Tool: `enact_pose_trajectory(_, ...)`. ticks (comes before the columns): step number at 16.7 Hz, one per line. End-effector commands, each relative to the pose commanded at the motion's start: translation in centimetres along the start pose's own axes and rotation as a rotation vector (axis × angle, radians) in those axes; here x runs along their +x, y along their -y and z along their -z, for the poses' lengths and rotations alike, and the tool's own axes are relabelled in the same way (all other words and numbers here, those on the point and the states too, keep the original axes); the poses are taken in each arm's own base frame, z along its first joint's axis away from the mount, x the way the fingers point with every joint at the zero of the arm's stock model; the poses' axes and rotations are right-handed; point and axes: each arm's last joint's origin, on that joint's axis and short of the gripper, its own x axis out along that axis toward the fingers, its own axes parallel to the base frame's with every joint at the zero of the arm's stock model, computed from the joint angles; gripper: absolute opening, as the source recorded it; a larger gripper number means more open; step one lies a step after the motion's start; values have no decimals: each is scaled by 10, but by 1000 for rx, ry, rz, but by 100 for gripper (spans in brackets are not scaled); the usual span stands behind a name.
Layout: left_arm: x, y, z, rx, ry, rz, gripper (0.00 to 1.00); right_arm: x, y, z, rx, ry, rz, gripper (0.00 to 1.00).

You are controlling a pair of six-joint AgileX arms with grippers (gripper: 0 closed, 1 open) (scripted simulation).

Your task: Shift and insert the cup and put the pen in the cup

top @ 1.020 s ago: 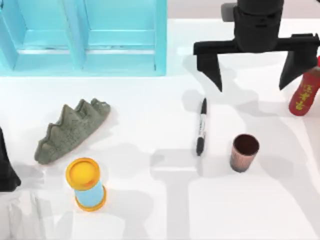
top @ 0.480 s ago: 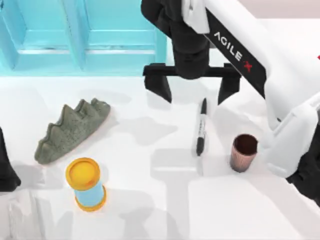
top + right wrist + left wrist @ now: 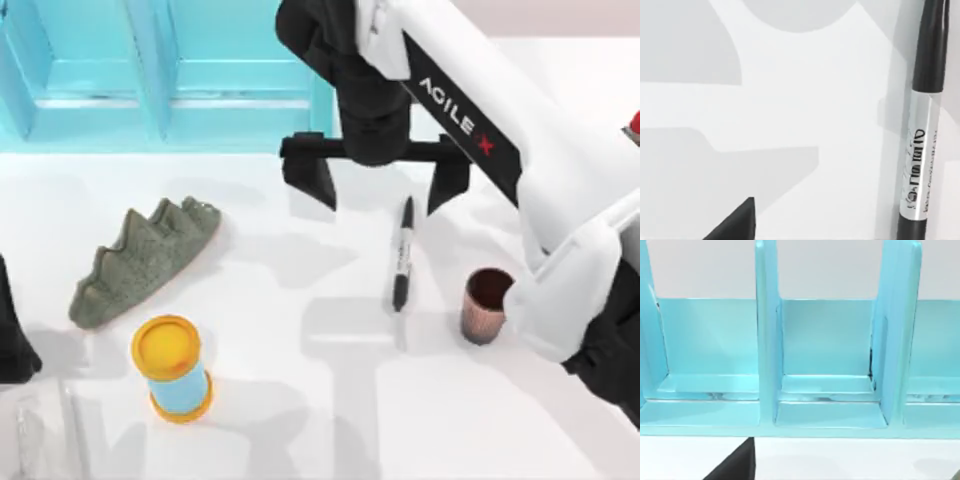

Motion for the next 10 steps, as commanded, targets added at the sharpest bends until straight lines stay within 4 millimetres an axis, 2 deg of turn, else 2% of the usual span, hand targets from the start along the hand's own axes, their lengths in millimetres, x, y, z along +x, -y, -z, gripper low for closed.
enact_pose_trajectory(4,0,0,0,0,0,0,100,21,-3,-1,-9,-48,57,100)
enact_pose_trajectory(10,0,0,0,0,0,0,100,38,-5,-4,-9,-51,64,100)
